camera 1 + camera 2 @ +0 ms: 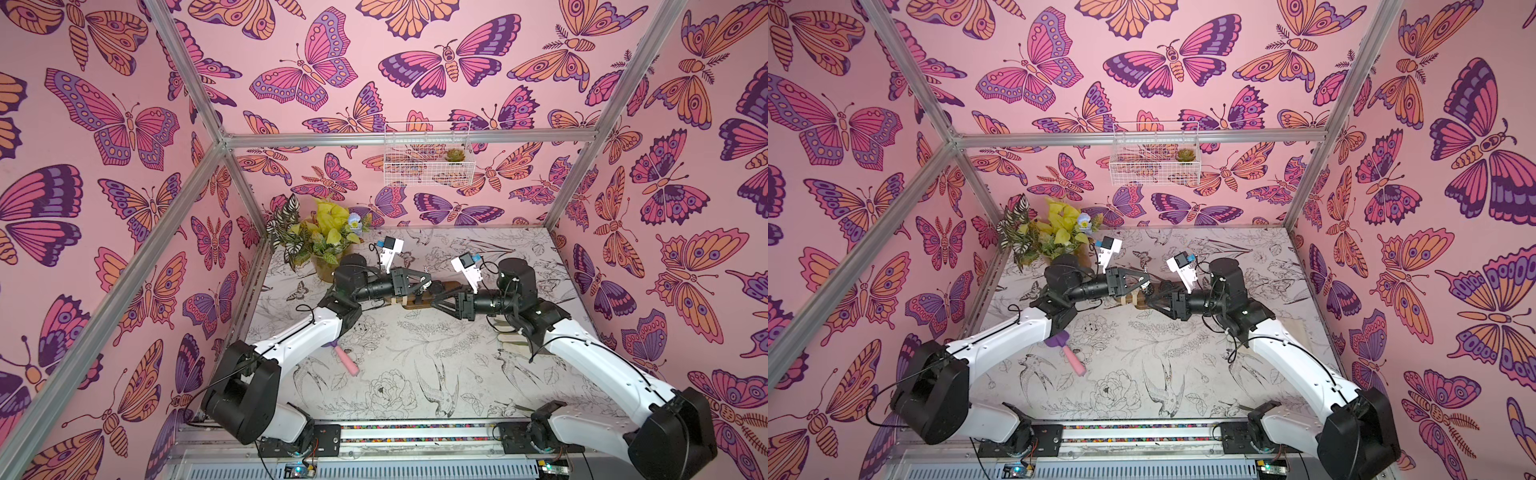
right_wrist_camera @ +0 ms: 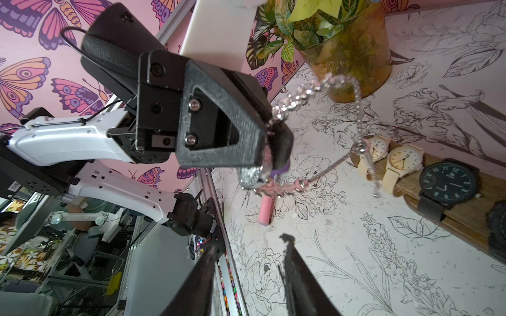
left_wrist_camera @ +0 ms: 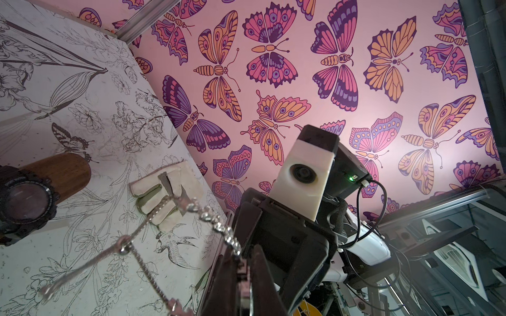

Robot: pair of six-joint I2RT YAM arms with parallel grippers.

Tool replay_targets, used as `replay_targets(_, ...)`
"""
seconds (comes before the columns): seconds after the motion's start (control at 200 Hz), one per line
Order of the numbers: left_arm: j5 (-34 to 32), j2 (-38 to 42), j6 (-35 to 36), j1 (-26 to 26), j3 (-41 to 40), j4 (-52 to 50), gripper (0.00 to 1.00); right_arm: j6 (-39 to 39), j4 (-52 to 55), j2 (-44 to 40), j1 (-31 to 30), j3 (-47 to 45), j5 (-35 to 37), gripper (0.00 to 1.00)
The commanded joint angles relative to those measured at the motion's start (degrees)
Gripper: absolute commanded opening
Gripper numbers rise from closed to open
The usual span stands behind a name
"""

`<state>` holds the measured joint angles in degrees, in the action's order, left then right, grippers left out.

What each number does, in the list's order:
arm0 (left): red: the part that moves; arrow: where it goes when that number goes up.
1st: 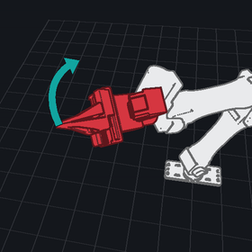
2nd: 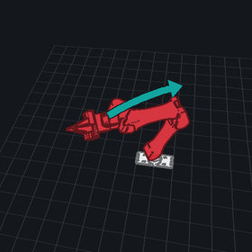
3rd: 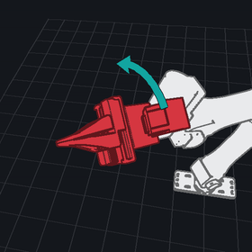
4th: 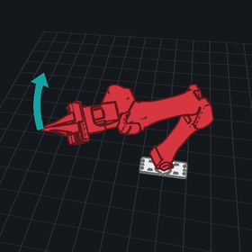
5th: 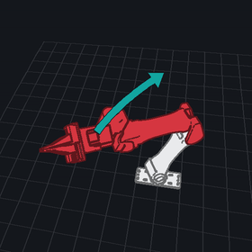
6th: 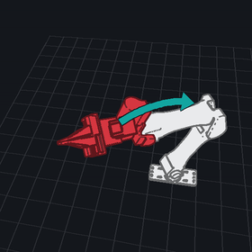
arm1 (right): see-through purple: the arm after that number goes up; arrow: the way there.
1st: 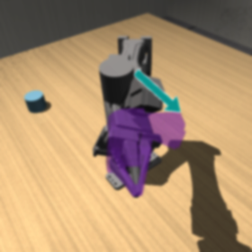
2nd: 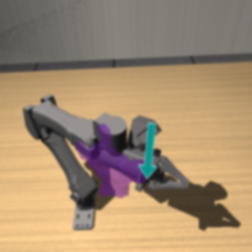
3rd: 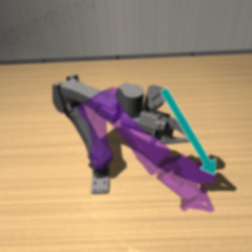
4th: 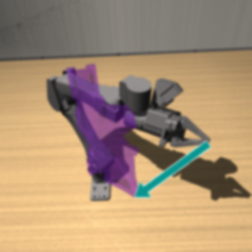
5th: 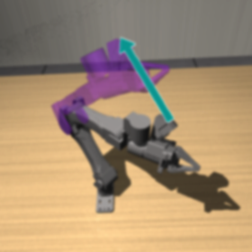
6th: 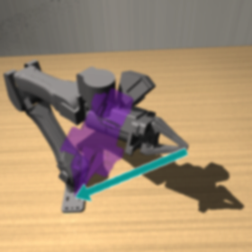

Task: Place watch on stand
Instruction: Adjust the watch.

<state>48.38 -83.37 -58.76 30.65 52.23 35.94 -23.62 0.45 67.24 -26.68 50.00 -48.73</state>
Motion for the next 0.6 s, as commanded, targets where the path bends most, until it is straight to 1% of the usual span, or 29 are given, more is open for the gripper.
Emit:
replay_targets(0.0,0.3,0.2,-0.2,-0.4,-0.7,1.5,0.0,2.3,-0.1,-0.3,-0.3,2.3,2.2,0.4)
replay_targets(0.165,0.3,0.1,-0.4,-0.5,-0.7,1.5,0.0,1.3,-2.7,2.0,-0.3,4.2,1.4,0.4)
replay_targets(0.376,0.4,0.1,-0.5,-0.4,-0.7,1.4,0.0,-0.2,-5.5,5.7,-0.3,6.8,-0.3,0.42)
replay_targets(0.591,0.5,-0.2,-0.5,-0.5,-0.6,1.6,0.0,-1.6,-7.3,7.7,-0.3,7.4,-1.6,0.42)
